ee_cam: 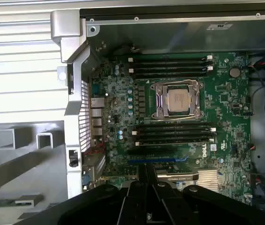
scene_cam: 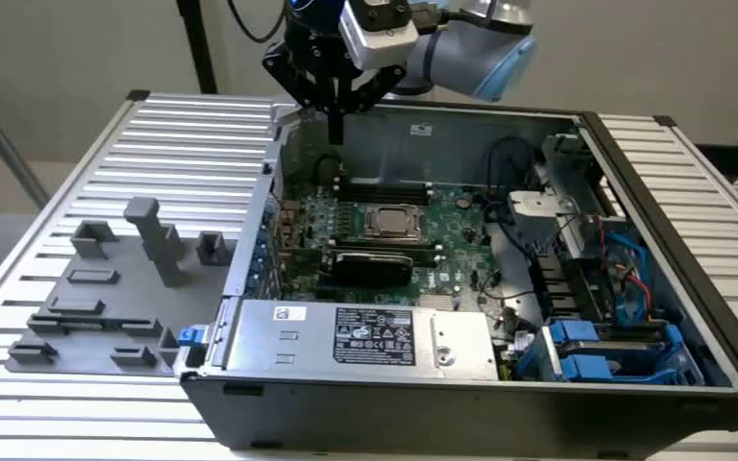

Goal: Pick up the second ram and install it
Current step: 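Reach for the second ram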

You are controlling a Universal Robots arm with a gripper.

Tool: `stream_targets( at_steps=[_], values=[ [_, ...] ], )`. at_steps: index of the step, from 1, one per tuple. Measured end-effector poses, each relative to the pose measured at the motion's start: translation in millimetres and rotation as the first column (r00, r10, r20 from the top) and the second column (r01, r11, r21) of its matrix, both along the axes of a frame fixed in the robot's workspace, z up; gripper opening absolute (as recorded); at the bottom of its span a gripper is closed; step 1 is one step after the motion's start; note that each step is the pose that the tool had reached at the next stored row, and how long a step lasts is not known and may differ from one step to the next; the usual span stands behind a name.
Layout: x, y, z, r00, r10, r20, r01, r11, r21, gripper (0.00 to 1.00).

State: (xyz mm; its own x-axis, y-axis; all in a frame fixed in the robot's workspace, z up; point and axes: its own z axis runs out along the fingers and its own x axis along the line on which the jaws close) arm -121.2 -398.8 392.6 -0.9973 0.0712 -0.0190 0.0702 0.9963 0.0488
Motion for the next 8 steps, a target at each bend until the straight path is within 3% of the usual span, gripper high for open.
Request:
stream_targets(
  at_steps=[8],
  values=[
    [0.0,0.0,0.0,1.0000,0.000,0.0000,0.000,1.0000,0.0000,0.11]
  ],
)
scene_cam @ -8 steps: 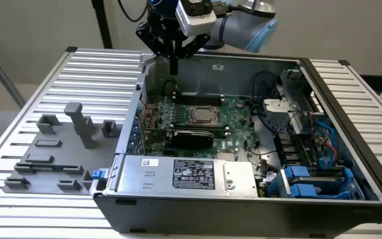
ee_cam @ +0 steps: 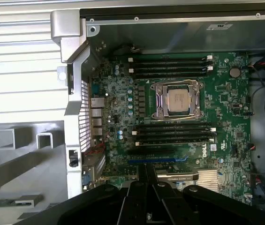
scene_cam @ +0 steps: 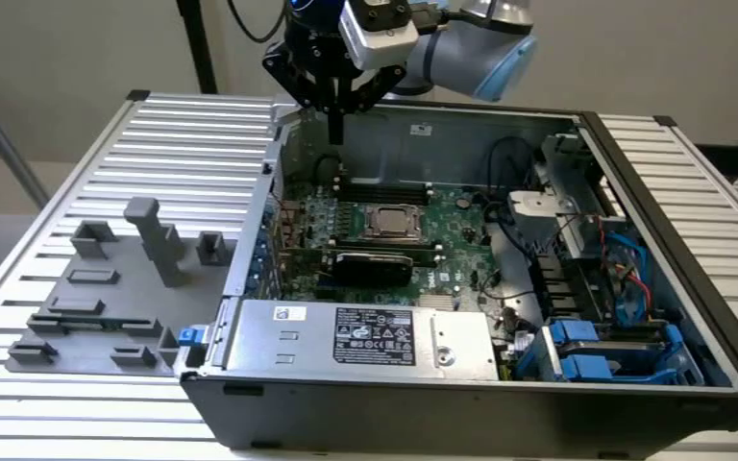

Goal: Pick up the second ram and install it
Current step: 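Reach for the second ram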

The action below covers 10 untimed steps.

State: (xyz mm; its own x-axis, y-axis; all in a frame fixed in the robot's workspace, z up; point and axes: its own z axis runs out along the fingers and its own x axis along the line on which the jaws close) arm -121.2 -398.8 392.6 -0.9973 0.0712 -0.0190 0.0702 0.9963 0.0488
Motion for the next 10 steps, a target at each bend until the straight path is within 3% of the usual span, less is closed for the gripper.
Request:
stream_targets(
  at_steps=[6,8,10],
  values=[
    [0.0,-0.6,0.1,1.0000,0.000,-0.0001,0.000,1.0000,-0.0004,0.11],
    [-0.2,-3.7,0.1,1.0000,0.000,-0.0001,0.000,1.0000,-0.0017,0.11],
    [-0.6,-10.4,0.0,1.0000,0.000,0.0000,0.000,1.0000,-0.0027,0.11]
  ],
)
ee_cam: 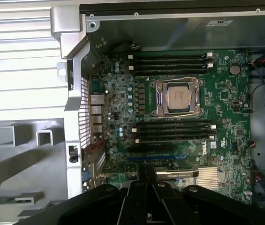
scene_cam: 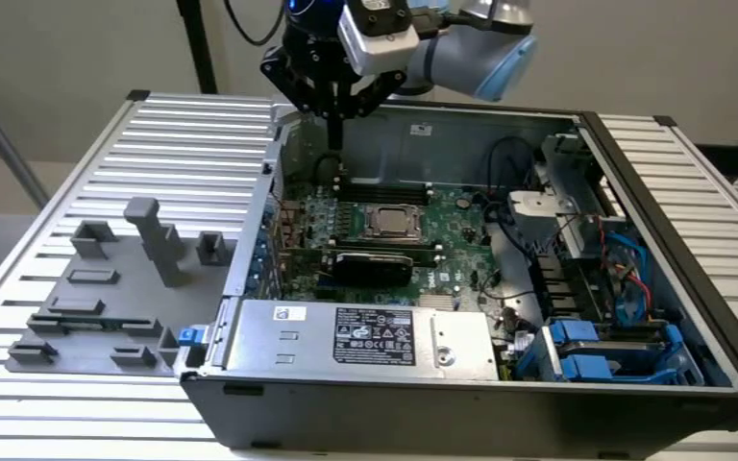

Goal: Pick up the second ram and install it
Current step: 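Reach for the second ram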

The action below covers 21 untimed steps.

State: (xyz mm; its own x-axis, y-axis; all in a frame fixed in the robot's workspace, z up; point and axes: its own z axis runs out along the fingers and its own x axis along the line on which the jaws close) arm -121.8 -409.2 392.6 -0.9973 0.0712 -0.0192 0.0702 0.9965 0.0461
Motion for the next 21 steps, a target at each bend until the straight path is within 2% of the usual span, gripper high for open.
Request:
stream_targets(
  at_steps=[5,9,14,21],
  values=[
    [-7.5,-19.5,0.0,1.0000,0.000,0.0000,0.000,1.0000,-0.0005,0.11],
    [-19.7,-32.0,-0.1,1.0000,0.000,0.0001,0.000,1.0000,-0.0005,0.11],
    [-42.5,-41.4,-0.5,1.0000,0.000,0.0003,0.000,1.0000,-0.0006,0.11],
    [-74.1,-48.1,-2.7,1.0000,0.000,0.0003,0.000,1.0000,-0.0006,0.11]
  ],
)
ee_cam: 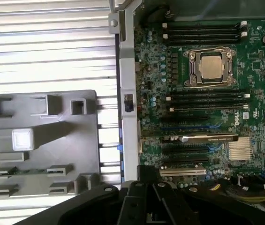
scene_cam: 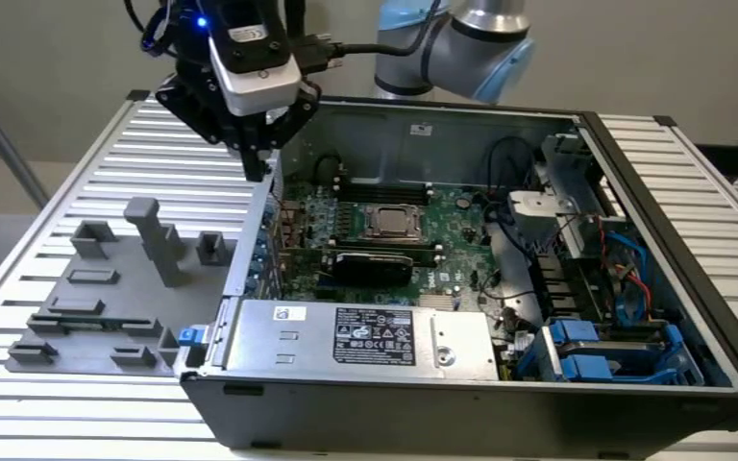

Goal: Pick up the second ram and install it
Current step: 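Reach for the second ram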

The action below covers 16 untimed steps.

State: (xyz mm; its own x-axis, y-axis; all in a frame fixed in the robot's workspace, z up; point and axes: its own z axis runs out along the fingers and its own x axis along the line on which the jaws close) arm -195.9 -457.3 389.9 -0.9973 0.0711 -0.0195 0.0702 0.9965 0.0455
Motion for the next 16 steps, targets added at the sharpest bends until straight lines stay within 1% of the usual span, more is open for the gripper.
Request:
stream_targets(
  at_steps=[7,16],
  values=[
    [-32.0,-2.9,-5.3,1.0000,0.000,0.0000,0.000,1.0000,0.0000,0.11],
    [-72.8,-5.3,-13.9,1.0000,0.000,0.0000,0.000,1.0000,0.0000,0.11]
  ],
)
